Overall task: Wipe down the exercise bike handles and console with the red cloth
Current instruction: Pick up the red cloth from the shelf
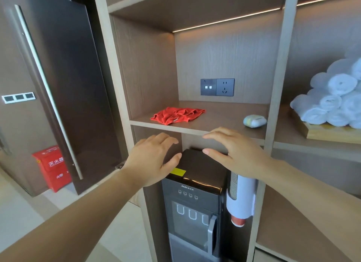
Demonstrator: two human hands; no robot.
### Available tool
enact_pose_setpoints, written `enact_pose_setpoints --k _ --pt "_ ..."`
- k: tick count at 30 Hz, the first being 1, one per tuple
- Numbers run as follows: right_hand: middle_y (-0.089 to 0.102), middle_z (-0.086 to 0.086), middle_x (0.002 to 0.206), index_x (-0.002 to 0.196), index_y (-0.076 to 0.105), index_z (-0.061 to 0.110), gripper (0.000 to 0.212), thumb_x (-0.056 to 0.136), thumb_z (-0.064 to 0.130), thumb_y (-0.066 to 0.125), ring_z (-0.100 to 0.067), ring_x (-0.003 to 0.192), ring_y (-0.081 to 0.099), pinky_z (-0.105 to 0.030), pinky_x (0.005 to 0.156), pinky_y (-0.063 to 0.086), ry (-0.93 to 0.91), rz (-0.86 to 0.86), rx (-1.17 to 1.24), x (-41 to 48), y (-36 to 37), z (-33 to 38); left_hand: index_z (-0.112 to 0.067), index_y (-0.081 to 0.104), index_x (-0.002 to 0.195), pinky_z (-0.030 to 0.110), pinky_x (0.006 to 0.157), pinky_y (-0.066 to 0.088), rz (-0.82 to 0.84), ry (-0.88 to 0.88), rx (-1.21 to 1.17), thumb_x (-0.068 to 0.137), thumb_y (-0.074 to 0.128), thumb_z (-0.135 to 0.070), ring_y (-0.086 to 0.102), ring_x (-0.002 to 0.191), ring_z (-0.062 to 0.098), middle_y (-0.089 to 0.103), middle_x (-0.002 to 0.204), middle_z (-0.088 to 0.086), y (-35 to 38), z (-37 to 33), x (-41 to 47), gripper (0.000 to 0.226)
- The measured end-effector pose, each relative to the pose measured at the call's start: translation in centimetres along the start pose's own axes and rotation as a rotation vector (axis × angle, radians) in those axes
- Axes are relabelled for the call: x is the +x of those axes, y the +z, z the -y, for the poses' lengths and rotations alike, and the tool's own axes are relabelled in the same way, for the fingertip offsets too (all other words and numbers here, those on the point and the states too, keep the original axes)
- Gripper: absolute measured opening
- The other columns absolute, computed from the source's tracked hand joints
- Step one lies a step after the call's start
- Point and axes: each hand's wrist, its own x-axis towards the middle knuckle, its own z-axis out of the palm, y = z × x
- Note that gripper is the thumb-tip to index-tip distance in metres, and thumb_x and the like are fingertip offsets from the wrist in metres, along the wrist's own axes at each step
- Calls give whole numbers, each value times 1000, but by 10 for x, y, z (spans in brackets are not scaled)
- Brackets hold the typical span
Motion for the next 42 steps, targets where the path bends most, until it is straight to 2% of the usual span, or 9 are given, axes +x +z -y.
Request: enact_pose_setpoints --k 3,10,16,19,22,26,29,32,42 --pt "53 11 122 122 53 28 46 88 57 43 -12 109 52 -35 86 47 17 -9 -4 16 9 -4 -28 51 128 30 90 45 -26 35 -10 79 10 -63 55 112 14 57 126 -8 11 16 17 73" --pt "55 10 119 122 54 26 60 83 65 31 -12 110 53 -39 89 47 101 -41 -71 55 21 -10 -27 54 125 32 86 47 -74 109 -128 82 20 -60 55 111 16 56 124 -8 41 60 72 63" --pt "53 13 121 123 52 29 58 83 66 31 -12 107 53 -38 88 47 214 -113 -86 88 31 -16 -27 57 118 34 85 49 -114 151 -313 86 33 -54 53 110 13 55 121 -9 56 94 125 49" --pt "53 13 121 123 54 28 50 88 60 40 -8 98 53 -24 77 43 229 -143 -101 98 40 -16 -27 56 121 35 89 48 -72 172 -323 92 44 -45 51 113 15 53 125 -6 67 103 148 36" --pt "53 12 122 124 54 27 44 89 52 45 -3 87 48 -11 65 31 243 -156 -132 105 46 -16 -26 53 125 37 93 46 -18 166 -337 92 46 -44 49 117 19 51 129 -3 73 107 171 38" --pt "54 10 122 123 54 27 45 89 54 42 -11 78 55 -25 70 40 322 -157 -157 114 46 -25 -26 47 132 39 96 45 26 179 -347 93 42 -48 46 121 21 48 134 -2 80 107 196 45" --pt "54 8 123 123 54 27 49 87 57 39 -11 81 56 -31 77 46 401 -162 -157 119 50 -34 -31 36 140 46 106 35 142 162 -331 92 39 -54 36 132 23 37 146 -2 93 107 204 53" --pt "51 9 126 125 52 28 47 90 55 38 -6 79 48 -28 79 43 447 -142 -187 119 56 -40 -38 28 143 55 112 22 290 141 -263 93 30 -58 21 141 26 22 155 -4 104 105 206 54" --pt "47 10 132 128 48 31 50 89 58 32 -5 98 49 -25 81 42 390 -118 -143 117 52 -42 -44 33 138 53 111 23 225 214 -319 95 31 -53 21 140 19 29 150 -10 98 112 187 44"
